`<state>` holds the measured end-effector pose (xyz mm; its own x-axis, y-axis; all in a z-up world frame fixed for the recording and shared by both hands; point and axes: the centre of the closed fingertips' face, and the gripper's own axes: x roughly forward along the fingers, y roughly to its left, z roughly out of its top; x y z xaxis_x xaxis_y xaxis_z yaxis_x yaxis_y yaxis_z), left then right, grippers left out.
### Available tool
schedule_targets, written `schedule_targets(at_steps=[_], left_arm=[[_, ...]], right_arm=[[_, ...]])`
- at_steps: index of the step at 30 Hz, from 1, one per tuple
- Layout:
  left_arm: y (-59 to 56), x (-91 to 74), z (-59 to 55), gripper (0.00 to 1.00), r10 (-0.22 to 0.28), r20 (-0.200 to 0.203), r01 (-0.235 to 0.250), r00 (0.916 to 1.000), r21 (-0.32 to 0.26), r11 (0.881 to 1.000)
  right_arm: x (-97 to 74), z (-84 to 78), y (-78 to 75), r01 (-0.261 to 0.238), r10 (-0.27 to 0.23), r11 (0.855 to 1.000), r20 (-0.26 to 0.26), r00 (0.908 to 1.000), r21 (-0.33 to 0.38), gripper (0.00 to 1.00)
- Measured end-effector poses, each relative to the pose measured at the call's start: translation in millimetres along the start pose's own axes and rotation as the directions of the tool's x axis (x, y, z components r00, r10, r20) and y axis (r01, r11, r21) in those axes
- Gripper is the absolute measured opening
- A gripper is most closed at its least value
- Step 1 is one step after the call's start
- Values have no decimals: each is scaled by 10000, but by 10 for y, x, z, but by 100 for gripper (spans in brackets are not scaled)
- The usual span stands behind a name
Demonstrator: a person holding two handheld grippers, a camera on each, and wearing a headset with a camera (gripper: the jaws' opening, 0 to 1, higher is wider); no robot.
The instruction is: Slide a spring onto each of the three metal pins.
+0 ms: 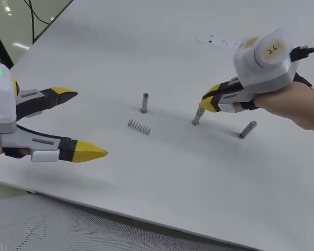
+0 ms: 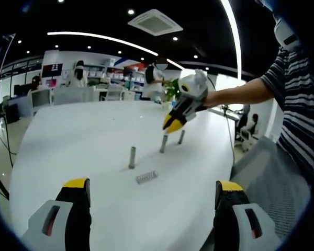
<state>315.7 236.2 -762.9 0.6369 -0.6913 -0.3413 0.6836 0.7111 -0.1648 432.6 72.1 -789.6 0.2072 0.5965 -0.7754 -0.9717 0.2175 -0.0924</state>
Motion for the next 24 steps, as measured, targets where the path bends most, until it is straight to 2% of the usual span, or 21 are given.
schedule_targets(at_steps=[10,19,24], left_arm=[[12,-9,-14,96,39,-32,-39,10000,-48,10000],[9,-10,-8,96,43,0,-43,10000,-135,9999],[-7,-2,-10,96,-45,-40,45,10000,-202,9998]], right_arm=[[159,-145,27,-41,35,9998,-350,9994,-169,8],[200,-226,67,-26,13,9997,-559,9984,-241,8],[185,-206,72,-154,136,9994,-559,9983,-323,8]])
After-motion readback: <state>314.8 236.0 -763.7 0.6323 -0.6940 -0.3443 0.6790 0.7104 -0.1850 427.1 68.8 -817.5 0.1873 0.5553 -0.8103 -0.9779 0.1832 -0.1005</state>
